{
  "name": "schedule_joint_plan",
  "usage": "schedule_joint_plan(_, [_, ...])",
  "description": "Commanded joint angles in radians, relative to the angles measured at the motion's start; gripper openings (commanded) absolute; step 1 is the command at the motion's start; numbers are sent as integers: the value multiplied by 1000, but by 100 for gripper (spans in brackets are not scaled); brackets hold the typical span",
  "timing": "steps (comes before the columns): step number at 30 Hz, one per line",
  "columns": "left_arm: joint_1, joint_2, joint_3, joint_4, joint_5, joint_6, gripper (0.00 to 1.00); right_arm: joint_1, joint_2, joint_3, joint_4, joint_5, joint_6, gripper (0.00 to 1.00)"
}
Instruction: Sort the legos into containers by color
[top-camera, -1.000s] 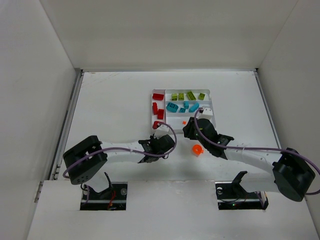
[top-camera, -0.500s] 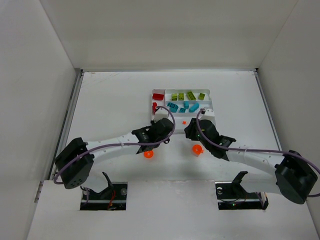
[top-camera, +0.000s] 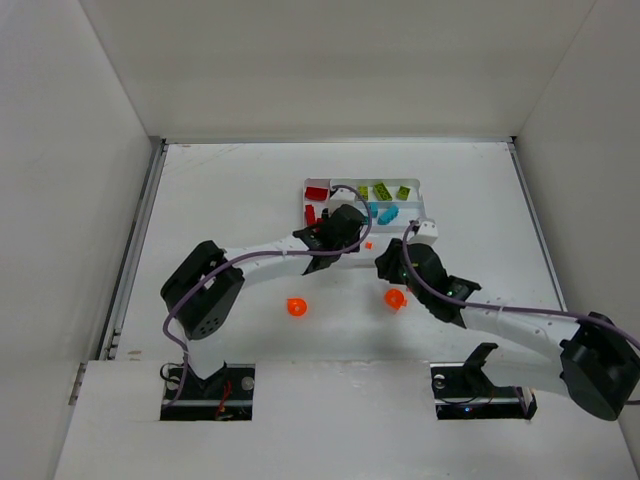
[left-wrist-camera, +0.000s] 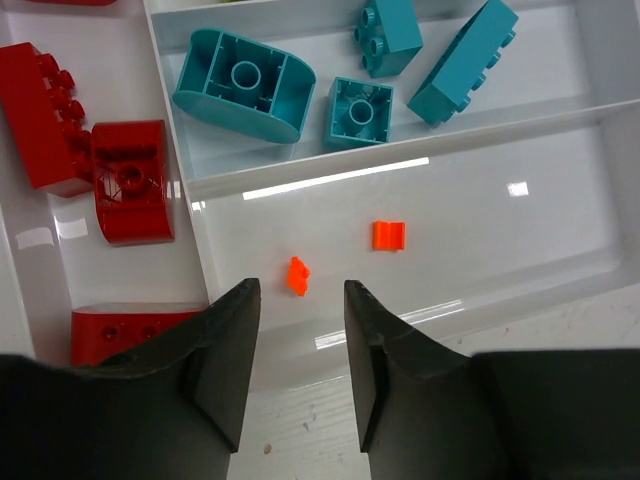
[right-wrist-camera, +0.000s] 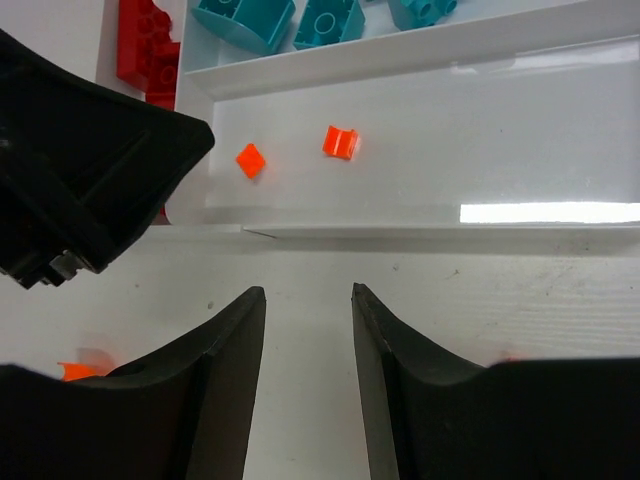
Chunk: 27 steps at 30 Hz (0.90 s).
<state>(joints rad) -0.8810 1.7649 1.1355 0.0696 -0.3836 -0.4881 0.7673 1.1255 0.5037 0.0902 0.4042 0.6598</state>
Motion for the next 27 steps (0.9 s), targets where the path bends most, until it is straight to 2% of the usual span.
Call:
schedule_joint_plan(1, [12, -22, 53, 32, 9, 23, 39, 6, -27, -2, 45, 16, 6, 46])
schedule_joint_plan(4, [26, -64, 38, 33, 14, 22, 41, 45, -10, 5, 59, 5, 6, 46])
schedule_joint_plan(6, [47, -125, 1, 35, 12, 14, 41, 97, 28, 28, 72, -7, -3, 40])
schedule_joint_plan(8, [73, -194, -49, 38, 8, 0, 41, 166, 97, 67, 91, -19, -11, 27])
schedule_joint_plan(9, [90, -232, -80, 41, 8, -9, 41, 201, 137, 91, 97, -22, -14, 23])
schedule_joint_plan(11, [122, -316, -150, 42, 5, -27, 41, 282, 221, 146, 117, -16, -28, 25])
schedule_joint_plan(12, [136, -361, -189, 41, 3, -35, 41, 318, 259, 171, 129, -13, -48, 29])
schedule_joint_plan(15, [181, -499, -304, 27, -4, -52, 42, 402, 356, 242, 154, -7, -121, 65])
schedule_joint_plan(17, [214, -582, -374, 4, -8, -64, 42, 431, 401, 280, 152, -18, -152, 80])
schedule_joint_plan(23, [308, -737, -531, -71, 3, -112, 43, 465, 522, 383, 117, -90, -158, 92])
schedule_joint_plan(27, [343, -804, -589, -102, 5, -127, 43, 479, 586, 430, 92, -94, -158, 94])
